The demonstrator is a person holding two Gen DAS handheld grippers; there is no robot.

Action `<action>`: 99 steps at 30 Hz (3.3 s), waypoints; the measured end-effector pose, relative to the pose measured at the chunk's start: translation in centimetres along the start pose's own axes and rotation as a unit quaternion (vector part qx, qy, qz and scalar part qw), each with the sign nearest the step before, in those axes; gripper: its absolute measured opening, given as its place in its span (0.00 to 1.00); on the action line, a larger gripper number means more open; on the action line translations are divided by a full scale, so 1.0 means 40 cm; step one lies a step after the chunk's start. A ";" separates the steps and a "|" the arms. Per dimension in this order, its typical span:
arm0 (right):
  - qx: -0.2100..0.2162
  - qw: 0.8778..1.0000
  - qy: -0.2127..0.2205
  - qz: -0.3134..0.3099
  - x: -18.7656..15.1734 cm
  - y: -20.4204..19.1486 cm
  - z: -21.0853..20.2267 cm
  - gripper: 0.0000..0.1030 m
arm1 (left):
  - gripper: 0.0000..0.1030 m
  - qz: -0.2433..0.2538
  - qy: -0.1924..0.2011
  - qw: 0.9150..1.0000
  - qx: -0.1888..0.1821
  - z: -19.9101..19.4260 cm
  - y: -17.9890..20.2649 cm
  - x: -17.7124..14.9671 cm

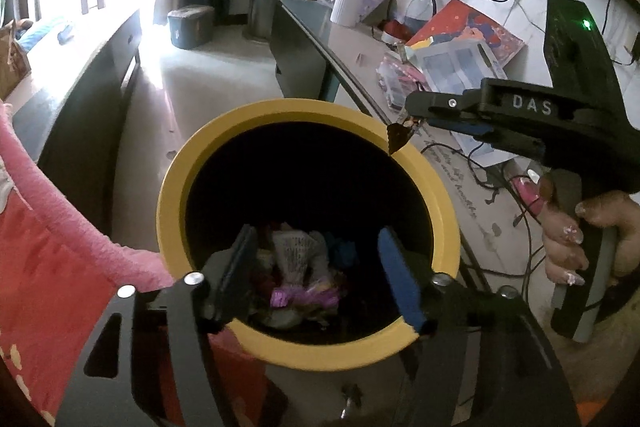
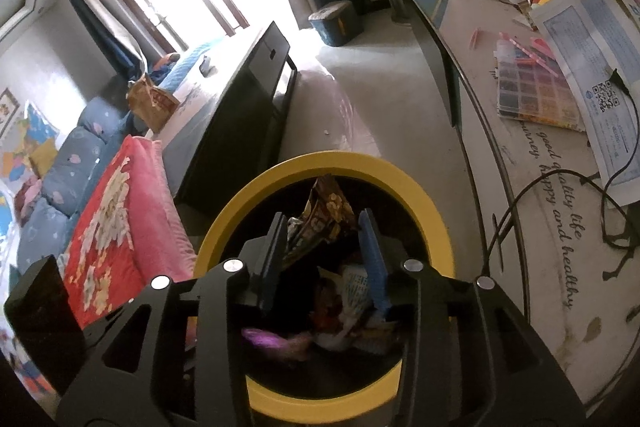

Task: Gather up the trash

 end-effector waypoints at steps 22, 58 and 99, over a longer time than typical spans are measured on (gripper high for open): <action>-0.026 0.998 0.044 -0.036 0.004 -0.035 -0.099 0.71 | 0.94 -0.053 0.066 0.995 0.050 -0.141 -0.078 0.039; -0.026 0.970 0.153 -0.190 -0.145 -0.429 -0.245 0.89 | 0.94 -0.133 0.221 0.942 0.213 -0.588 -0.258 -0.154; 0.004 0.922 0.275 -0.271 -0.305 -0.594 -0.292 0.89 | 0.94 -0.134 0.298 0.909 0.258 -0.739 -0.288 -0.316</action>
Point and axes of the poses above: each gripper's, at about its wrist camera, not at the fingertips, and z roughly the way its jaws point, y to its right, x to its top, the point moved 3 cm from there along z, roughly the way its jaws point, and after that the axes turned 7 degrees about -z, right-handed, at the moved point
